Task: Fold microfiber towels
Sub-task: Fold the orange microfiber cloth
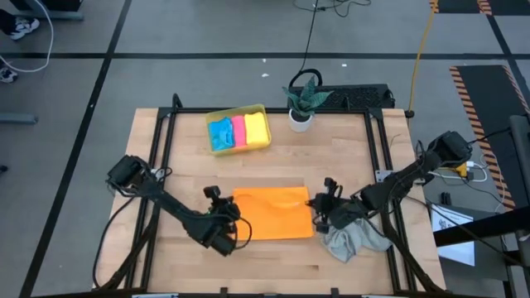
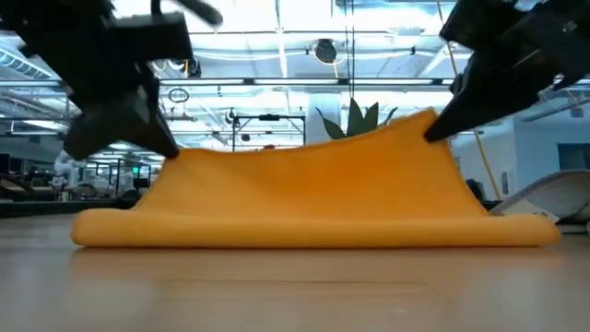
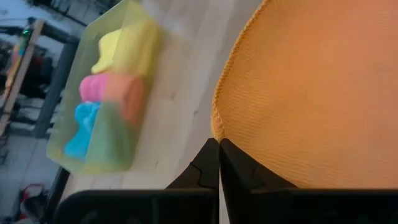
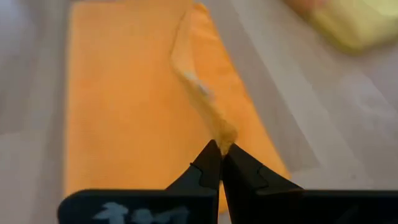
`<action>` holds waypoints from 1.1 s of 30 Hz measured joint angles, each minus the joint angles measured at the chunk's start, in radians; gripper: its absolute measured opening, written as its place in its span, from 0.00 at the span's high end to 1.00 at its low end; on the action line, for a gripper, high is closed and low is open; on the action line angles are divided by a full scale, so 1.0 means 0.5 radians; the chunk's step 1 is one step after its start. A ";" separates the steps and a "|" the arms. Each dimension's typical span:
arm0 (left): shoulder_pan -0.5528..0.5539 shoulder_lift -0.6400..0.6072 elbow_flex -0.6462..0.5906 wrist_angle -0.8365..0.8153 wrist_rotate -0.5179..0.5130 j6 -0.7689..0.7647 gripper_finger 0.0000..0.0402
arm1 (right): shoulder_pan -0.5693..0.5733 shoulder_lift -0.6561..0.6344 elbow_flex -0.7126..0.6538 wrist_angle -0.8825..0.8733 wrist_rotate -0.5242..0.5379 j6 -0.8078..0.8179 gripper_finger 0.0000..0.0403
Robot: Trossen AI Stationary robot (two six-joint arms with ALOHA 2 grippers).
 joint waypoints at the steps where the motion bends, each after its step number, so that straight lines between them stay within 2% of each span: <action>1: 0.018 0.000 -0.015 0.002 -0.014 -0.005 0.99 | -0.024 0.000 0.000 -0.038 0.000 0.027 1.00; 7: 0.119 0.000 -0.097 0.174 -0.046 0.069 0.98 | -0.131 0.000 0.000 -0.285 -0.001 0.206 1.00; 15: 0.161 0.000 -0.108 0.318 -0.044 0.243 0.98 | -0.179 0.000 0.000 -0.283 -0.059 0.196 1.00; 21: 0.139 0.000 -0.108 0.322 -0.024 0.252 0.99 | -0.179 0.002 -0.022 -0.266 -0.125 0.180 1.00; 24: 0.066 0.000 -0.076 0.318 0.032 0.300 0.99 | -0.143 0.002 -0.030 -0.222 -0.340 0.116 1.00; 27: -0.075 0.000 0.000 0.324 0.183 0.440 0.99 | -0.040 0.002 -0.030 -0.126 -0.645 0.007 1.00; 33: -0.411 0.000 0.191 0.527 0.503 0.773 0.99 | 0.214 0.002 -0.031 0.323 -1.220 -0.263 1.00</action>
